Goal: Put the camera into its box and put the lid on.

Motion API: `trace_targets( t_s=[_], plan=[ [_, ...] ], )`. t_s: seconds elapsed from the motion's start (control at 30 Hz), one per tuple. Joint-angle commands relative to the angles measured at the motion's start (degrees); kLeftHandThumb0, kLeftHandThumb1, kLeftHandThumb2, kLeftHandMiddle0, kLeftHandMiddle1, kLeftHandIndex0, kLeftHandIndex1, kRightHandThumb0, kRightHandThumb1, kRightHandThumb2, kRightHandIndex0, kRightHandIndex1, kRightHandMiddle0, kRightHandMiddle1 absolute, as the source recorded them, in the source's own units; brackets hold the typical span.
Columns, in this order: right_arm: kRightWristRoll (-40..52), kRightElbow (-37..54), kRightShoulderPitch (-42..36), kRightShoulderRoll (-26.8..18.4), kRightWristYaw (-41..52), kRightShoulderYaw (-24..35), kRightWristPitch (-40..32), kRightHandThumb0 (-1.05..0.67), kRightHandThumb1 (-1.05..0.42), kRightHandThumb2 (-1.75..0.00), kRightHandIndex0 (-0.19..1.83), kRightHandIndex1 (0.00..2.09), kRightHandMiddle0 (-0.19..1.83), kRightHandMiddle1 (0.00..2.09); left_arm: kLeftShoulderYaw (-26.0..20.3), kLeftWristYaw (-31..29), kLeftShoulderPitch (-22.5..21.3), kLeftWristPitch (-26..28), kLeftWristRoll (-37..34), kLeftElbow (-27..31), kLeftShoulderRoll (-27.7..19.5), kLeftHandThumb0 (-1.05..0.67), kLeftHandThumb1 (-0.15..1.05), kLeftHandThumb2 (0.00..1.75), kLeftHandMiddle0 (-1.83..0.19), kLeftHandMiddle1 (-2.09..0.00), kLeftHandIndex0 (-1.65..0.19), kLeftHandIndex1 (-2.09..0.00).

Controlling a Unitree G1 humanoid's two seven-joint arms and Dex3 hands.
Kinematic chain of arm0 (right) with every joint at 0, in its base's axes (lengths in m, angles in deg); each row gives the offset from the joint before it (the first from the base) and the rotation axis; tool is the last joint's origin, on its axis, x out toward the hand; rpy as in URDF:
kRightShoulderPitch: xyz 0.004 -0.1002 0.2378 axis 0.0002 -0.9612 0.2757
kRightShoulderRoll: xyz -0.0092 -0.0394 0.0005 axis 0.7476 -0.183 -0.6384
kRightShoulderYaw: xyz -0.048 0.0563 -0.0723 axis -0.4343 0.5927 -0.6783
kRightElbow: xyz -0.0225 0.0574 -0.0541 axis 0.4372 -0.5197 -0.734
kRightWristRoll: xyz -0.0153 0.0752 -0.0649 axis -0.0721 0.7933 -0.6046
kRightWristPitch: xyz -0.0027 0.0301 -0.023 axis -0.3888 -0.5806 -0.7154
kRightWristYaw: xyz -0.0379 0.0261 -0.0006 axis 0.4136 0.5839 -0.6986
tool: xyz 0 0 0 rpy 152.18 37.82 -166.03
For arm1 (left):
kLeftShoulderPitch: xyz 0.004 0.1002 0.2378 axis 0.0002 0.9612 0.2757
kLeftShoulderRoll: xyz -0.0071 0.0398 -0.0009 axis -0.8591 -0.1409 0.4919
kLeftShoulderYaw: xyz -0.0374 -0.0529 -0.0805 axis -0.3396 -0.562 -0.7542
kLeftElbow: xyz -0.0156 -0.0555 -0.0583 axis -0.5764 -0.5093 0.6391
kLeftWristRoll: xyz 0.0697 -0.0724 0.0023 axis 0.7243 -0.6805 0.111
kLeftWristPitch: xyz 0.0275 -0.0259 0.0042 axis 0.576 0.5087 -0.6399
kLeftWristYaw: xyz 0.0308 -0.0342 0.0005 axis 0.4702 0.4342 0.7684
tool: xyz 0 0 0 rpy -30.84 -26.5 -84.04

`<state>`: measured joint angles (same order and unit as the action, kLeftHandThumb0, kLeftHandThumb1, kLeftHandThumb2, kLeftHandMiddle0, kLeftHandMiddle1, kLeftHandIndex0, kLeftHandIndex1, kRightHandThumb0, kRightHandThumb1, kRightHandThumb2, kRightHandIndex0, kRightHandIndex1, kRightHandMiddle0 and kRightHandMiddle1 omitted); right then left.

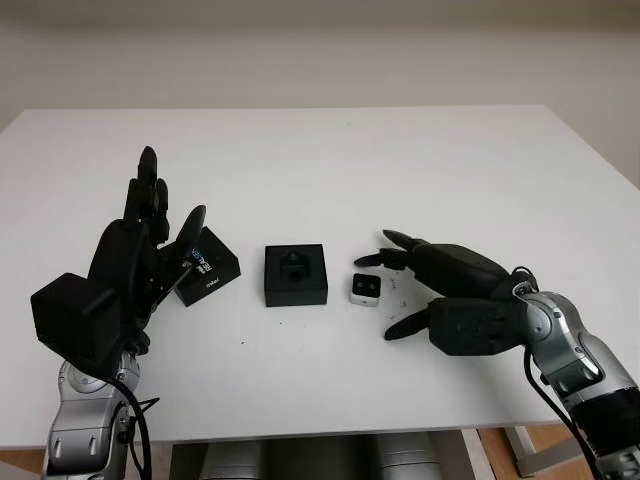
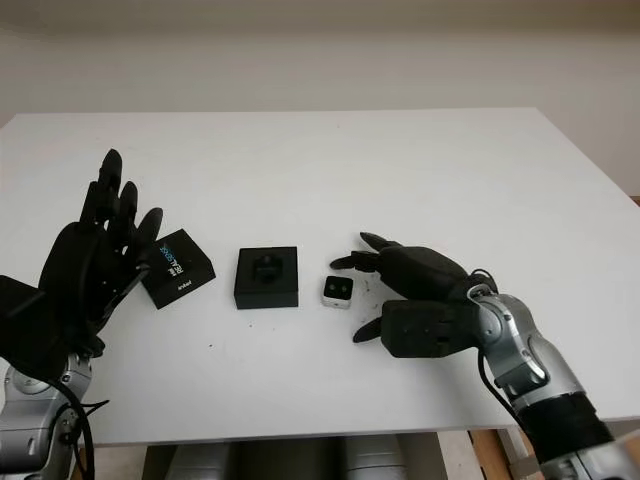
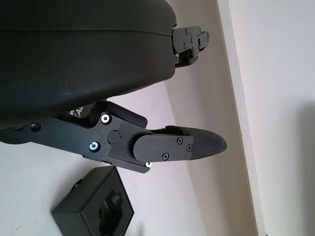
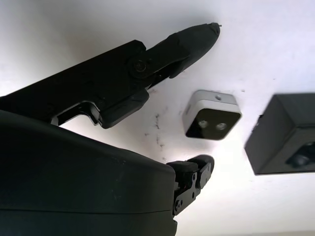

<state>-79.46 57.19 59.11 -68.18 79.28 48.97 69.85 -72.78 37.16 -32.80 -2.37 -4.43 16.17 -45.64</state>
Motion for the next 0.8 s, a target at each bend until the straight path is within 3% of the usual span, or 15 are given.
trace_targets(
  t_s=[0.0, 0.37, 0.4, 0.5, 0.53, 0.77],
  plan=[
    [-1.5, 2.2, -1.4, 0.5, -3.0, 0.6, -0.1, -0.87, -0.90, -0.07, -0.02, 0.06, 0.16, 0.10, 0.0, 0.2, -0.1, 0.1, 0.1, 1.2, 0.0, -0.59, 1.05, 0.39, 0.14, -0.05, 0.15, -0.05],
    [-16.1, 5.1, -5.9, 5.6, -25.5, -1.0, -1.7, -0.91, -1.04, -0.08, 0.24, 0.14, 0.41, 0.21, 0.3, 0.4, 0.0, -0.4, 0.5, 1.1, 0.2, -0.59, 1.05, 0.39, 0.13, -0.06, 0.14, -0.06],
    [-16.6, 4.8, -5.8, 5.8, -26.5, -1.1, -1.7, -0.91, -1.05, -0.08, 0.26, 0.14, 0.41, 0.25, 0.3, 0.4, 0.0, -0.4, 0.5, 1.1, 0.3, -0.59, 1.05, 0.39, 0.13, -0.06, 0.14, -0.06],
    [-18.0, 3.9, -5.5, 6.3, -29.6, -1.5, -1.5, -0.91, -1.05, -0.08, 0.34, 0.09, 0.21, 0.78, 0.3, 0.5, 0.1, -0.3, 0.8, 1.2, 0.2, -0.60, 1.05, 0.39, 0.13, -0.06, 0.14, -0.06],
    [-18.3, 3.6, -5.4, 6.4, -30.2, -1.6, -1.5, -0.90, -1.05, -0.08, 0.35, 0.09, 0.18, 0.86, 0.3, 0.6, 0.2, -0.3, 0.9, 1.3, 0.2, -0.60, 1.05, 0.39, 0.13, -0.06, 0.14, -0.06],
    [-20.1, 1.5, -4.5, 6.7, -30.6, -2.5, -2.0, -0.89, -1.05, -0.07, 0.36, 0.08, 0.17, 0.94, 0.3, 0.8, 0.2, -0.1, 0.8, 1.3, 0.3, -0.60, 1.05, 0.38, 0.12, -0.06, 0.14, -0.06]
  ],
)
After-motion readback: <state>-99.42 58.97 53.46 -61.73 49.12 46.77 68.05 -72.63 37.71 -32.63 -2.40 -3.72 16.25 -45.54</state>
